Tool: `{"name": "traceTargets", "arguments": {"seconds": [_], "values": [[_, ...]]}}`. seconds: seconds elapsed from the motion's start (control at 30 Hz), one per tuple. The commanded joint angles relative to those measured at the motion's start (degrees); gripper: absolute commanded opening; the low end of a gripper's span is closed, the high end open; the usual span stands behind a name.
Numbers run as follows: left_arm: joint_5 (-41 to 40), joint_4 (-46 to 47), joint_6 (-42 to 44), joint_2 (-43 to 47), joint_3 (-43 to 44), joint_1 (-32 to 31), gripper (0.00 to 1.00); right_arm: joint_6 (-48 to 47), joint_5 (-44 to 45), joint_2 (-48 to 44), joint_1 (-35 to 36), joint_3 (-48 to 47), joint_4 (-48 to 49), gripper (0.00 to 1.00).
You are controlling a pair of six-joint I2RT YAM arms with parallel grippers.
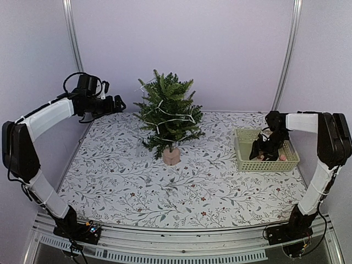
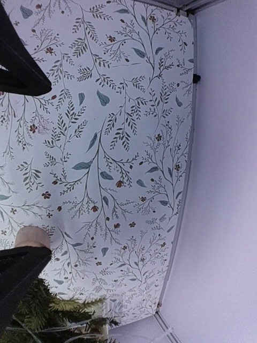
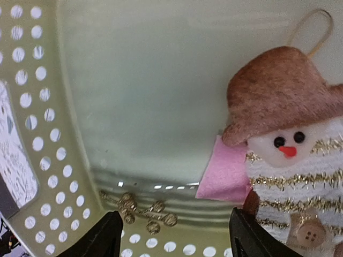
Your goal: Decorate the small christmas tree
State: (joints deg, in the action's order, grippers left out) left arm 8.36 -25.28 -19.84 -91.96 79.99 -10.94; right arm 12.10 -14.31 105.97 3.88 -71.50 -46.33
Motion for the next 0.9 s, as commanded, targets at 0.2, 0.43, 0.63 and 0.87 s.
{"name": "traceTargets", "arguments": {"seconds": [0.2,0.43,0.63,0.87], "values": [[-2.0,-2.9,-0.2,-2.0,1.9,1.0,0.99,10.9,-5.4,-19.2,7.4,20.4,-6.8,0.74],[0.4,-3.2,-0.3,-4.5,4.9,1.1,0.99,11.4,6.4,-24.6,7.4,8.2,-14.7,0.73],[2.1,-3.3,-1.5,-6.2,6.3,1.0,0.99,10.5,23.3,-26.2,7.2,5.2,-21.5,0.72],[2.7,-2.7,-2.1,-5.8,4.2,0.9,0.99,12.3,24.8,-23.4,3.1,8.3,-17.2,0.63]]}}
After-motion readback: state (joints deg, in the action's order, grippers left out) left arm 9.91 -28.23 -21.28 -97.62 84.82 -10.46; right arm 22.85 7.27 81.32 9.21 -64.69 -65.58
